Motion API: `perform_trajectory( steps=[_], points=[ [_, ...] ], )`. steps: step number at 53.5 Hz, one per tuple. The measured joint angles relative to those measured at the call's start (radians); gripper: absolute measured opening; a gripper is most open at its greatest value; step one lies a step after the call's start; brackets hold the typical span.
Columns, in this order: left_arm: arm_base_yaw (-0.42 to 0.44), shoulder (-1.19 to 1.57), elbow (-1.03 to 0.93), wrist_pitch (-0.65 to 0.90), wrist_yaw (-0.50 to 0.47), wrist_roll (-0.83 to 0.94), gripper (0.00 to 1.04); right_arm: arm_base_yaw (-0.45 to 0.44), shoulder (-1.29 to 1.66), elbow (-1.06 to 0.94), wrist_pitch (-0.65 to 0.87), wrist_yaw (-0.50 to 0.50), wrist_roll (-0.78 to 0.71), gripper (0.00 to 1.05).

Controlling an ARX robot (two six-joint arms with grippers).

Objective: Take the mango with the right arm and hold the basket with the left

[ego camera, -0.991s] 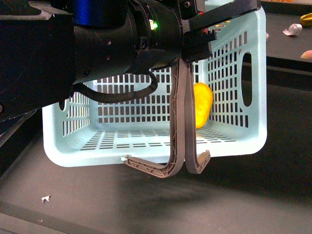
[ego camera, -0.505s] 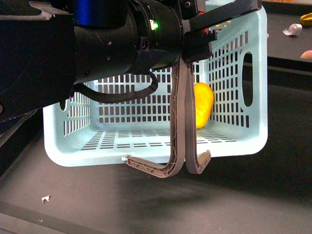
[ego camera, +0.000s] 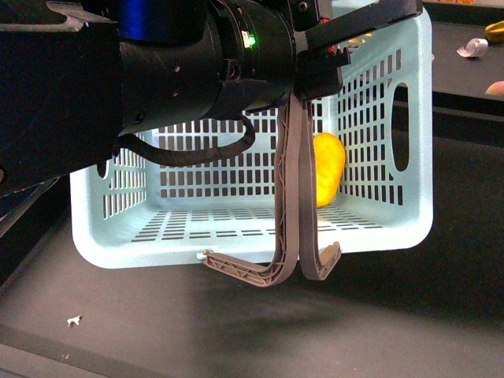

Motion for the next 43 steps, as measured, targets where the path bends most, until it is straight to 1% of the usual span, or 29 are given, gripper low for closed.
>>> perform_trajectory(
  steps=[1, 2, 3, 5, 7, 10, 17, 25, 38, 43],
  points=[
    [-0.004, 0.004, 0.000, 0.013, -0.013, 0.005, 0.06, 0.000, 0.000, 0.000, 0.000, 0.000, 0.000, 0.96],
    [-0.013, 0.017, 0.003, 0.031, -0.080, 0.027, 0.06, 0.000, 0.000, 0.000, 0.000, 0.000, 0.000, 0.96],
    [-0.016, 0.023, 0.007, 0.036, -0.109, 0.050, 0.06, 0.000, 0.000, 0.000, 0.000, 0.000, 0.000, 0.96],
    [-0.031, 0.049, 0.029, 0.035, -0.205, 0.118, 0.06, 0.000, 0.000, 0.000, 0.000, 0.000, 0.000, 0.96],
    [-0.037, 0.064, 0.054, 0.024, -0.246, 0.156, 0.06, 0.000, 0.000, 0.000, 0.000, -0.002, 0.000, 0.96],
    [-0.034, 0.079, 0.105, -0.011, -0.272, 0.205, 0.06, 0.000, 0.000, 0.000, -0.001, -0.001, 0.000, 0.96],
    [-0.013, 0.118, 0.209, -0.100, -0.318, 0.171, 0.06, 0.000, -0.001, 0.000, -0.001, 0.000, 0.000, 0.96],
    [0.022, 0.188, 0.322, -0.198, -0.343, 0.030, 0.06, 0.000, -0.001, 0.000, -0.001, 0.000, 0.000, 0.96],
    [0.077, 0.312, 0.516, -0.352, -0.396, -0.319, 0.06, 0.000, -0.001, 0.000, -0.001, 0.000, 0.000, 0.96],
    [0.099, 0.346, 0.599, -0.437, -0.420, -0.467, 0.06, 0.000, -0.001, 0.000, -0.001, 0.000, 0.000, 0.96]
  ],
)
